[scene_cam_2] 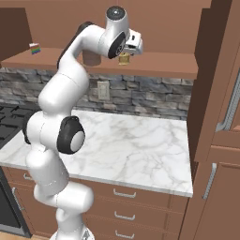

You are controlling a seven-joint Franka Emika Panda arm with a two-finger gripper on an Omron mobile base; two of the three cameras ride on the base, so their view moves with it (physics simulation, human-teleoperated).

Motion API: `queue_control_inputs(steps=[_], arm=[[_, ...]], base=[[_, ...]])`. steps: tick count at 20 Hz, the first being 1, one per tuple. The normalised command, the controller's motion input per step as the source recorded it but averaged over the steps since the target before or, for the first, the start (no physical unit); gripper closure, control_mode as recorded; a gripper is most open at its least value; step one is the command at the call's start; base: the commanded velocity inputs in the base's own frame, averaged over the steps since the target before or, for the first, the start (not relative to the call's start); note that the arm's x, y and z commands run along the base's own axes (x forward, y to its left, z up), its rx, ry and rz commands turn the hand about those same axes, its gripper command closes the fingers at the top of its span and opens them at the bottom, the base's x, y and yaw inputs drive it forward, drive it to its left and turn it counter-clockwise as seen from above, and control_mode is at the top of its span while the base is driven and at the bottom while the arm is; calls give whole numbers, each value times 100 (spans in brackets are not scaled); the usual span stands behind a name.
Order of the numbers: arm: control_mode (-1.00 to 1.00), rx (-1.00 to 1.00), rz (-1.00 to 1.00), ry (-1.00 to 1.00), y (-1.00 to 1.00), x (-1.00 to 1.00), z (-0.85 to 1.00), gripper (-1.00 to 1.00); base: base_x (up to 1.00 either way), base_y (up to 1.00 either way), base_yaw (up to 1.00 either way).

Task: Pick the candle and jar from the dining table and place them in the open cabinet. Close the cabinet after placing the objects.

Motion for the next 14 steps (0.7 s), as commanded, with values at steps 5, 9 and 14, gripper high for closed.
queue_control_inputs(steps=[5, 9, 14], arm=[[-100, -1, 0, -8, 2, -52, 0, -100], [-100, -2, 0, -7, 12, -50, 0, -100], [-100, -2, 0, -4, 18, -43, 0, -100]], base=[[0, 0, 0], [0, 0, 0], [0, 0, 0]])
